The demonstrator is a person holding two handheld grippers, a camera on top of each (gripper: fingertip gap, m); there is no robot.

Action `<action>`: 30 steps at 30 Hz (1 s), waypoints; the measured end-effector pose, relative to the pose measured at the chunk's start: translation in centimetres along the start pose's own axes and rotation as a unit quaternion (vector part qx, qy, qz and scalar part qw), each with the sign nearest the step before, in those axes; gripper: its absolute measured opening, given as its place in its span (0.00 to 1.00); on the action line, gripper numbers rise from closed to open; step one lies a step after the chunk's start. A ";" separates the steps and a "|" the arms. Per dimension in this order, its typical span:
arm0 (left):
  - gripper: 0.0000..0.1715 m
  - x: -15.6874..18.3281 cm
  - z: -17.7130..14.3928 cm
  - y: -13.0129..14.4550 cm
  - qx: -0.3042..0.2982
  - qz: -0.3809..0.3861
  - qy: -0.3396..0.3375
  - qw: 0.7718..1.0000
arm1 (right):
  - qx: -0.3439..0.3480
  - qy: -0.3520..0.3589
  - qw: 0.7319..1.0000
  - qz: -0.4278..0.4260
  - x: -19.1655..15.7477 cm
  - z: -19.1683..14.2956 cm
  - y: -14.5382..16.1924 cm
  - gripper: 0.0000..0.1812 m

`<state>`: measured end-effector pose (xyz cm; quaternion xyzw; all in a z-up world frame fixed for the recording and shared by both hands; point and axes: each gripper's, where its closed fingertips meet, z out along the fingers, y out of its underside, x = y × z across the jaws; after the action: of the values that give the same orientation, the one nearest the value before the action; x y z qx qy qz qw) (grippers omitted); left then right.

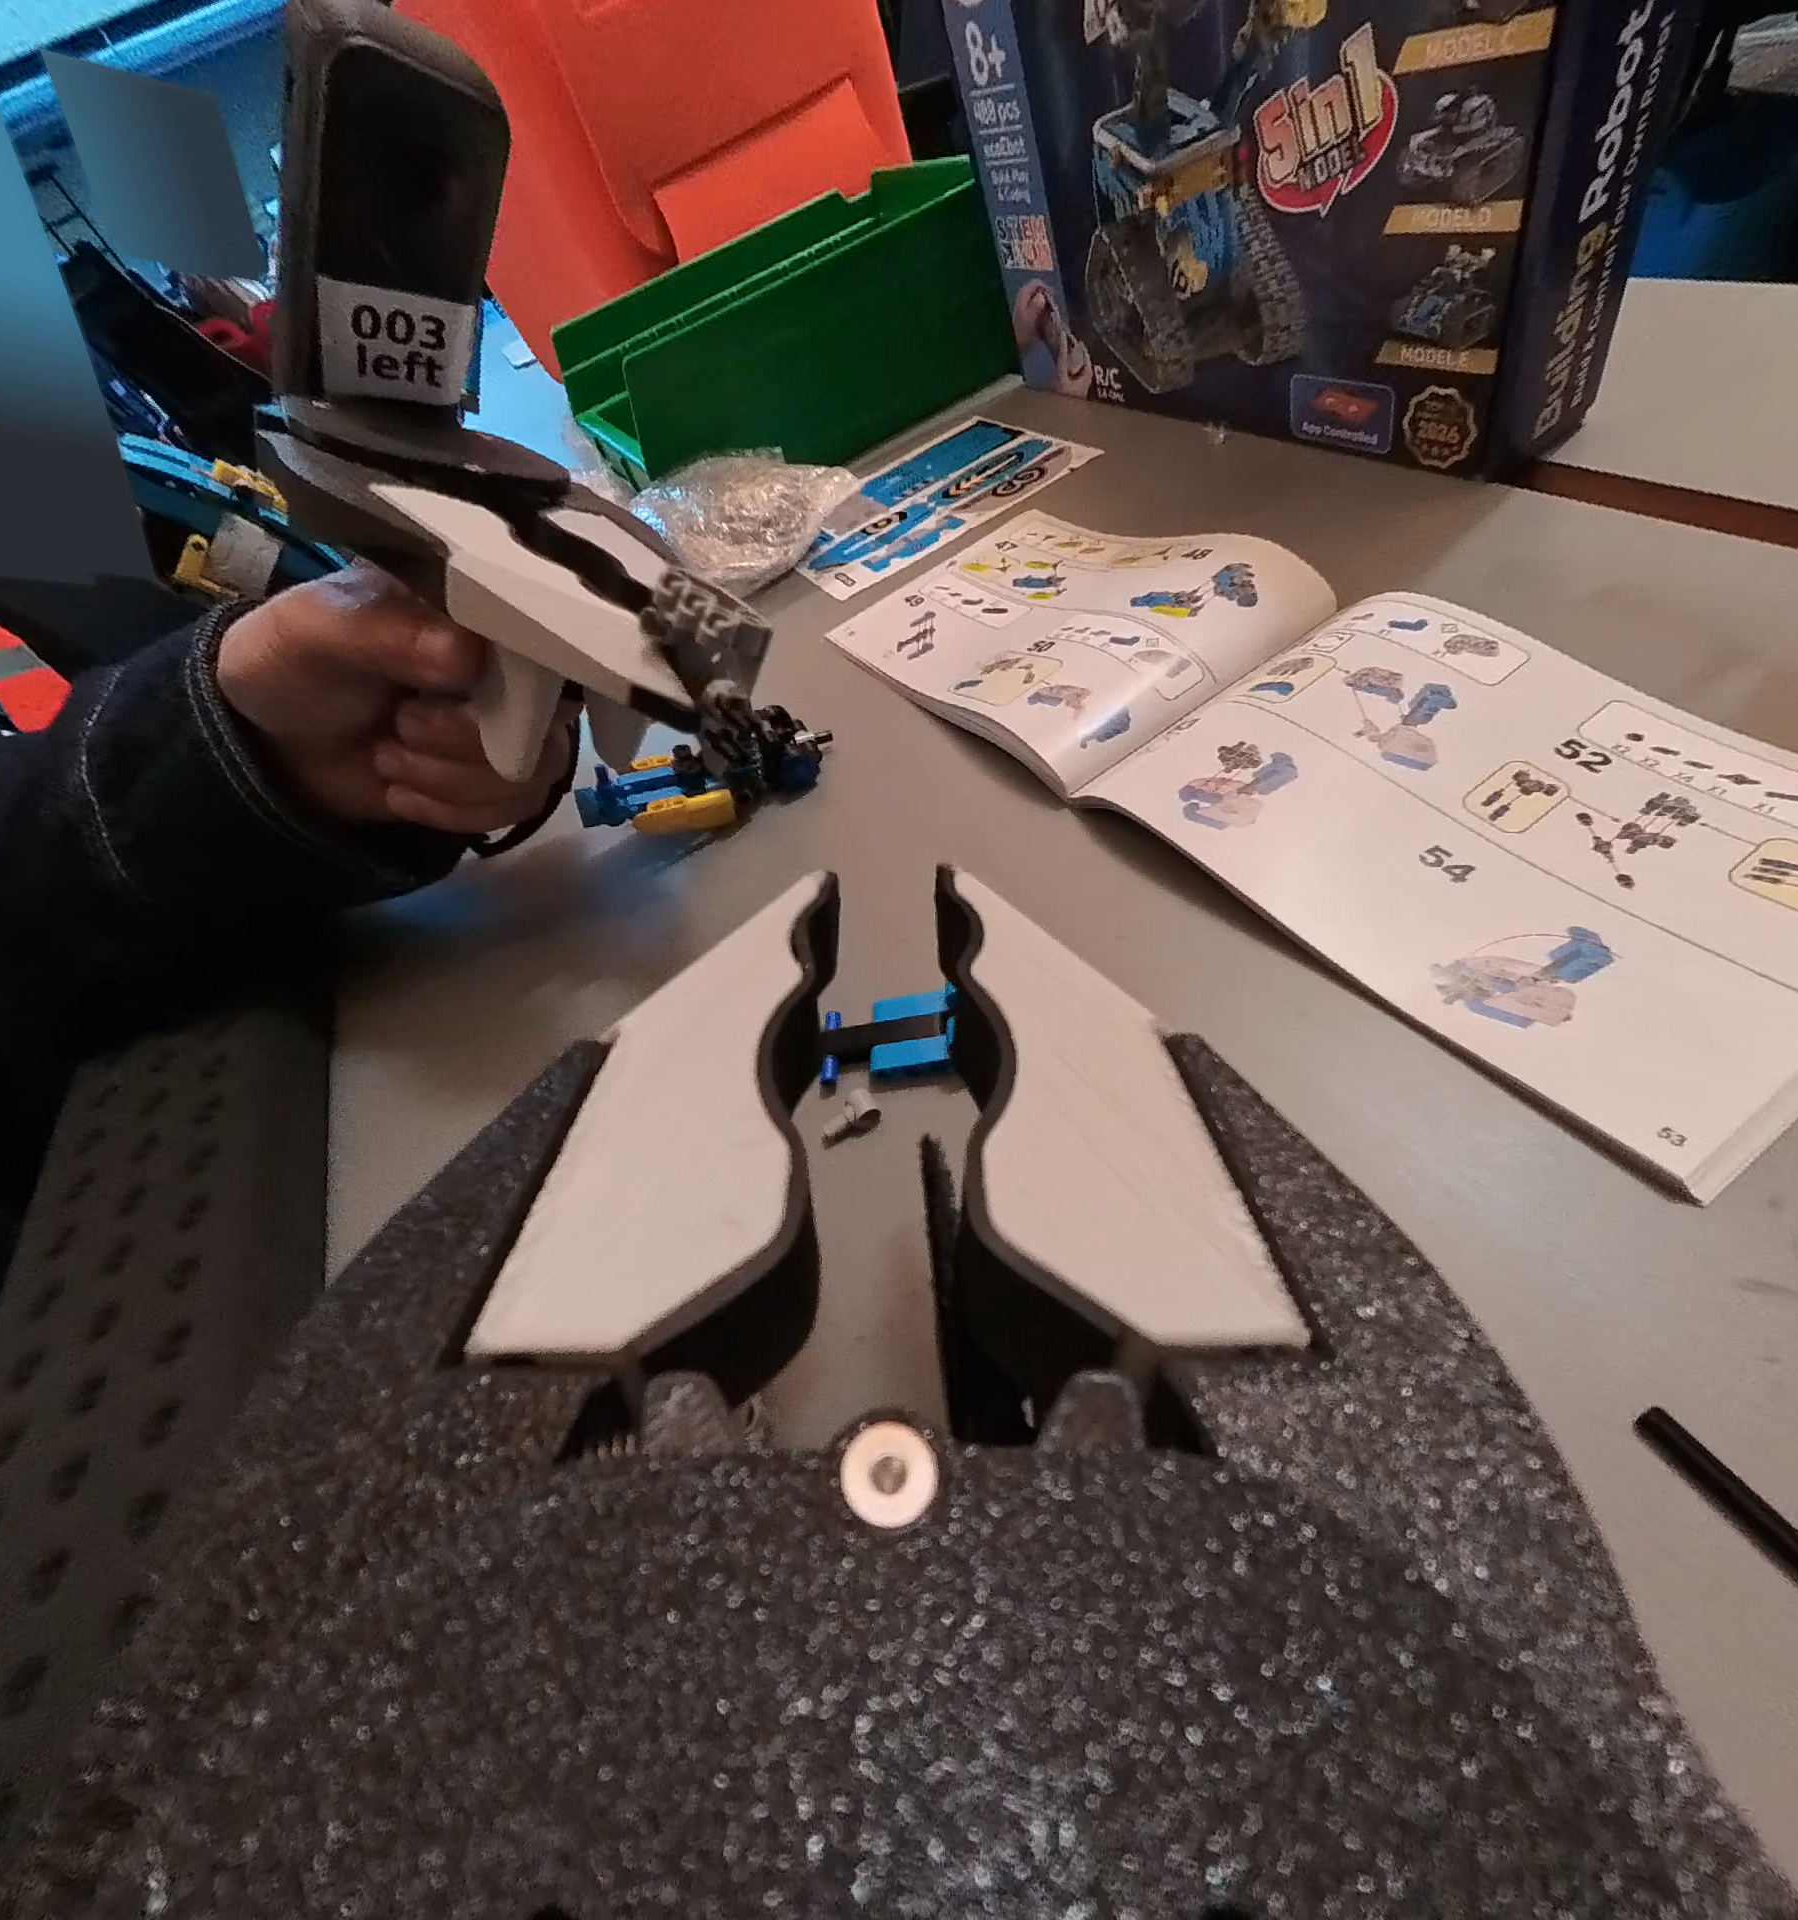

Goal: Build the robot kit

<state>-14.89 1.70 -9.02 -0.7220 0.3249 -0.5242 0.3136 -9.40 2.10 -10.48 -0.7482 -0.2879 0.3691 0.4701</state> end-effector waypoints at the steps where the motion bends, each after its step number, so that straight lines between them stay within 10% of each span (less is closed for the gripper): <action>1: 0.04 -0.1 0.0 0.0 0.001 0.001 -0.004 1.000 | -0.004 -0.001 1.000 -0.003 -0.1 0.0 0.1 0.10; 6: 0.04 -0.6 0.0 0.0 0.002 -0.001 -0.014 1.000 | -0.150 -0.132 0.978 -0.052 -5.7 0.9 5.1 0.09; 12: 0.04 -0.9 -0.3 -0.2 0.006 -0.004 -0.021 1.000 | -0.236 -0.121 0.949 -0.168 -7.8 2.4 9.2 0.14; 30: 0.04 -0.8 0.3 0.5 -0.013 0.006 -0.027 1.000 | -0.242 -0.028 0.949 -0.199 -6.1 4.3 8.9 0.10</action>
<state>-14.83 2.11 -9.95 -0.7380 0.3274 -0.4981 0.3163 -15.60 -3.98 -18.12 -0.7563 -0.5245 0.2082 0.3309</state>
